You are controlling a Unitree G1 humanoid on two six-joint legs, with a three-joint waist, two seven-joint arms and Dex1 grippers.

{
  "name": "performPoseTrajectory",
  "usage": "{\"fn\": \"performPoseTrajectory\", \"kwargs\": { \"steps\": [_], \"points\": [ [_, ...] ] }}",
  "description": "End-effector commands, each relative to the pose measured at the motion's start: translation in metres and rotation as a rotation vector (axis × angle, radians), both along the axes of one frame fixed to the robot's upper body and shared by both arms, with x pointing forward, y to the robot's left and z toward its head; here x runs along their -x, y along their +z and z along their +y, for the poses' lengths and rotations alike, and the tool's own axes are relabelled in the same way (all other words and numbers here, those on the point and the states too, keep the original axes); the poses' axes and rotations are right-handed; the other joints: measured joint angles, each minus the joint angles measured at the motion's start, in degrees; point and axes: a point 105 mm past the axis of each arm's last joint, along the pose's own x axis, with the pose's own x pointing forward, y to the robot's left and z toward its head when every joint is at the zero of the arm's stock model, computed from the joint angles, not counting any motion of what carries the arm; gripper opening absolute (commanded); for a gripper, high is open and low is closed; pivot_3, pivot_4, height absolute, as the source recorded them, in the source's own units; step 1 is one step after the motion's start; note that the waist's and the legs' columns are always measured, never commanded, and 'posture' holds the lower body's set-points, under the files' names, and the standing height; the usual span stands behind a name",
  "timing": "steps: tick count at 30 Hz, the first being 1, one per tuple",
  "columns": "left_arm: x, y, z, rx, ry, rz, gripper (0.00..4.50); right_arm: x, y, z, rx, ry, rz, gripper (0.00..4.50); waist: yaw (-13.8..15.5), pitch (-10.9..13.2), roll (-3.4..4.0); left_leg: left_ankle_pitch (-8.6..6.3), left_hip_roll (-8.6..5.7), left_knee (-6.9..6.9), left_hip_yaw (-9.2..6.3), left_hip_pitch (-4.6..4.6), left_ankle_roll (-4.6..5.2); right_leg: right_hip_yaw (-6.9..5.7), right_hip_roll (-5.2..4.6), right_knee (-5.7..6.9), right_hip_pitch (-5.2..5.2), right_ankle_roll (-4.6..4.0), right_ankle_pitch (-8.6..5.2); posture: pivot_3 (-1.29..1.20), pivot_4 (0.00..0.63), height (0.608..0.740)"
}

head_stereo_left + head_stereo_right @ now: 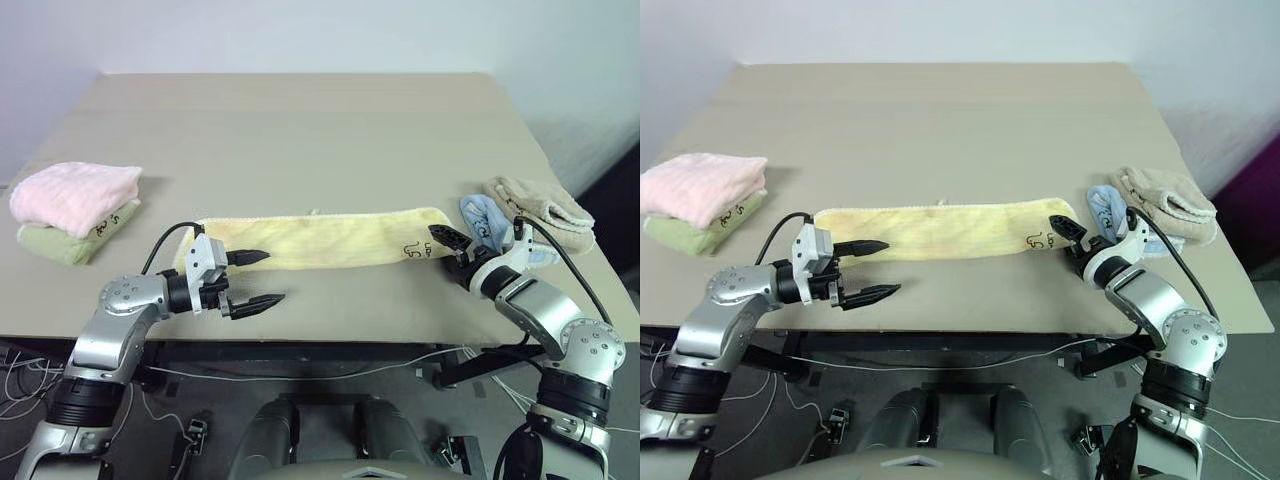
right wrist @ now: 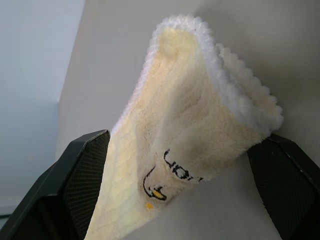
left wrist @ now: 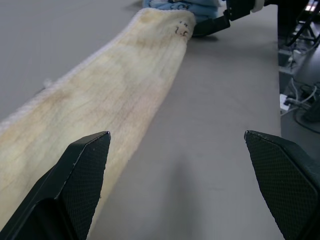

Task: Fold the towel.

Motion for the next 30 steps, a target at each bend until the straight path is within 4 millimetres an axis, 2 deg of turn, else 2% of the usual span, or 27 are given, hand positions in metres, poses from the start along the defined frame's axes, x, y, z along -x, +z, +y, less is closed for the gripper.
{"fn": "performPoseTrajectory", "kwargs": {
  "steps": [1,7,12,14,18,23,26,30],
  "points": [
    [0.003,0.013,0.001,-0.003,-0.001,-0.066,4.5,-0.002,-0.016,-0.018,0.015,-0.106,0.08,3.85,0.1,0.0,0.0,-0.01,0.0,-0.02,-0.02,0.1,0.01,-0.02,-0.01,-0.08,0.13,0.0,0.0,0.0,0.15,0.74],
    [0.004,0.011,-0.001,0.002,0.003,-0.068,4.5,-0.006,-0.008,-0.021,0.007,-0.128,0.052,1.75,0.2,0.0,0.07,-0.03,0.0,-0.12,-0.03,0.28,0.04,-0.03,-0.04,-0.21,0.32,-0.01,0.0,0.0,0.15,0.74],
    [0.0,0.012,-0.002,0.003,0.005,-0.073,4.5,-0.006,0.001,-0.031,0.007,-0.176,0.012,0.01,0.3,0.0,0.09,-0.03,0.0,-0.18,-0.03,0.23,0.05,-0.03,-0.05,-0.28,0.28,0.0,0.0,0.0,0.15,0.74],
    [-0.001,0.012,-0.002,0.004,0.006,-0.075,4.5,-0.006,0.011,-0.036,0.014,-0.189,-0.03,0.01,0.4,0.1,0.13,-0.03,0.0,-0.18,-0.04,0.23,0.05,-0.04,-0.06,-0.32,0.32,0.0,0.0,0.0,0.15,0.74],
    [-0.003,0.012,-0.002,0.002,0.006,-0.079,4.5,-0.007,0.041,-0.045,0.072,-0.186,-0.148,0.01,0.3,0.2,0.28,-0.04,-0.01,-0.18,-0.03,0.04,0.06,-0.04,-0.05,-0.33,0.14,0.0,0.0,0.0,0.15,0.74],
    [-0.005,0.013,-0.001,-0.001,0.012,-0.087,4.5,-0.004,0.064,-0.052,0.275,-0.123,-0.222,0.01,0.2,0.2,0.32,-0.04,0.0,-0.16,-0.03,-0.19,0.06,-0.05,-0.03,-0.32,-0.09,0.01,0.01,0.0,0.15,0.74],
    [-0.006,0.013,0.0,-0.002,0.017,-0.089,4.5,-0.005,0.08,-0.04,0.459,-0.016,-0.283,0.01,0.2,0.2,0.34,-0.04,0.0,-0.14,-0.02,-0.22,0.07,-0.05,-0.03,-0.32,-0.11,0.01,0.0,0.0,0.15,0.74],
    [-0.004,0.012,-0.001,0.001,0.02,-0.092,4.5,-0.005,0.089,-0.006,0.704,0.198,-0.361,0.01,0.0,0.2,0.36,-0.04,0.05,-0.15,-0.02,-0.24,0.06,-0.05,-0.04,-0.32,-0.16,0.01,0.0,0.0,0.15,0.74]
  ]
}}
